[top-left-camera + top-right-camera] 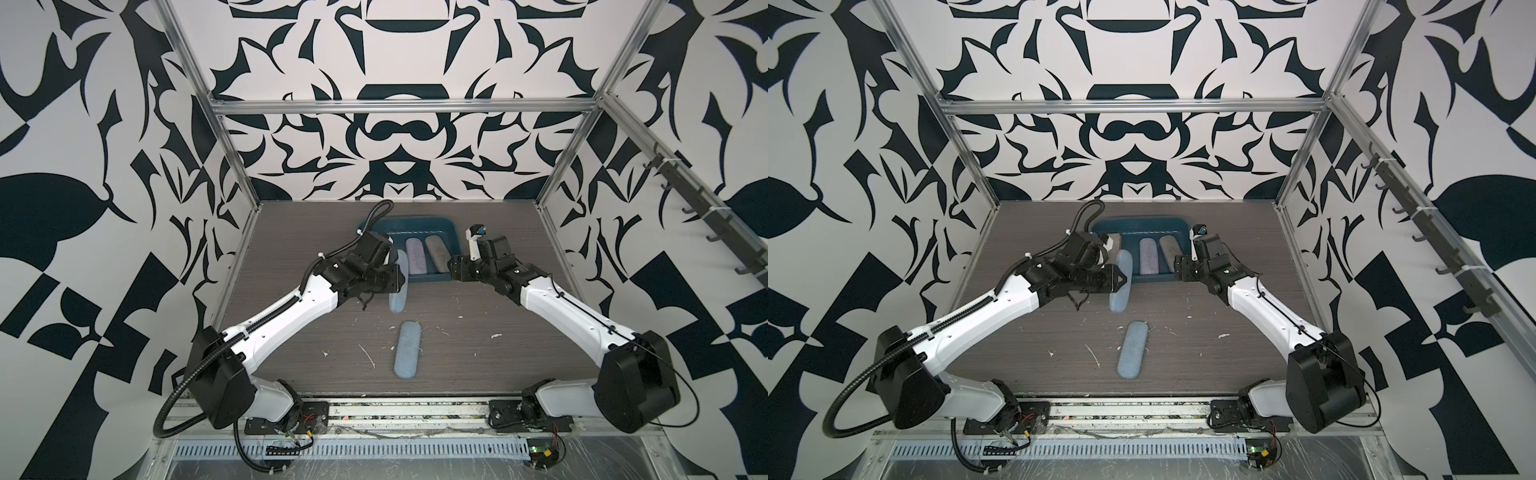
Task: Put the glasses cases into the storage boxes
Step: Place the glasses case in the storage box.
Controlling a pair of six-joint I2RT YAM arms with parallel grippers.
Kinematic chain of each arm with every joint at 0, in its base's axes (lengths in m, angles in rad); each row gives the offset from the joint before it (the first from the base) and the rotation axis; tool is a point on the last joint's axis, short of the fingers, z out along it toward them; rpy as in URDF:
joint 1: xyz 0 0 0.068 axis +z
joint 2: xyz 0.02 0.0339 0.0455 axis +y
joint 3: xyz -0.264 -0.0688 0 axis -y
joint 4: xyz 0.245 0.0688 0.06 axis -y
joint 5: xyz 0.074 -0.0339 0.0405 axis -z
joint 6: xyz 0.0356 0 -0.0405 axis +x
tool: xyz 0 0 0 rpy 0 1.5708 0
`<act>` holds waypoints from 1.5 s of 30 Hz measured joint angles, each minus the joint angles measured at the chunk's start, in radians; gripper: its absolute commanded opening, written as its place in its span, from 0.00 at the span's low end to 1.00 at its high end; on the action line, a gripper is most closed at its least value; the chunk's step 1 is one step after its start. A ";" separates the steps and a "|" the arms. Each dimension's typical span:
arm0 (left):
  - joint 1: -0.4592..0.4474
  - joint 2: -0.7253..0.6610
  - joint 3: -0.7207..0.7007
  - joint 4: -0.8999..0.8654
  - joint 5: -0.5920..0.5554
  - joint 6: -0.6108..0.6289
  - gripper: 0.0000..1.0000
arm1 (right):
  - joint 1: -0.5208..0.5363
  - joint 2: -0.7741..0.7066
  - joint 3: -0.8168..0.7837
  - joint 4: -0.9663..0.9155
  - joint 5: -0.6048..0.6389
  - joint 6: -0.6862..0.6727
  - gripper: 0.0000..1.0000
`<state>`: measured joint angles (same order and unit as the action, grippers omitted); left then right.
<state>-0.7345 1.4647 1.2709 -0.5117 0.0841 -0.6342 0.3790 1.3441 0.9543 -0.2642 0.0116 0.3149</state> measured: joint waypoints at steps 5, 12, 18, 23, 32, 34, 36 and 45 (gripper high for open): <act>0.085 0.171 0.152 0.092 0.121 0.011 0.35 | 0.000 -0.024 0.000 -0.002 0.003 0.000 0.82; 0.213 0.417 0.292 0.182 0.256 -0.003 0.35 | 0.000 -0.048 0.000 -0.017 0.012 -0.004 0.82; 0.270 0.568 0.341 0.249 0.334 -0.019 0.39 | 0.000 -0.053 0.000 -0.023 0.023 -0.005 0.82; 0.269 0.624 0.385 0.239 0.327 0.000 0.39 | 0.000 -0.053 -0.008 -0.023 0.027 -0.007 0.82; 0.270 0.647 0.386 0.238 0.309 0.010 0.38 | -0.004 -0.053 -0.023 -0.023 0.027 -0.008 0.82; 0.272 0.653 0.392 0.227 0.299 0.019 0.37 | -0.005 -0.053 -0.027 -0.023 0.027 -0.008 0.82; 0.274 0.656 0.397 0.216 0.289 0.027 0.37 | -0.005 -0.053 -0.030 -0.022 0.027 -0.008 0.82; 0.283 0.655 0.373 0.193 0.216 0.052 0.41 | -0.005 -0.053 -0.034 -0.022 0.026 -0.007 0.82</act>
<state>-0.4515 2.1193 1.6444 -0.3187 0.3004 -0.5819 0.3744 1.2911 0.9199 -0.2859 0.0380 0.3077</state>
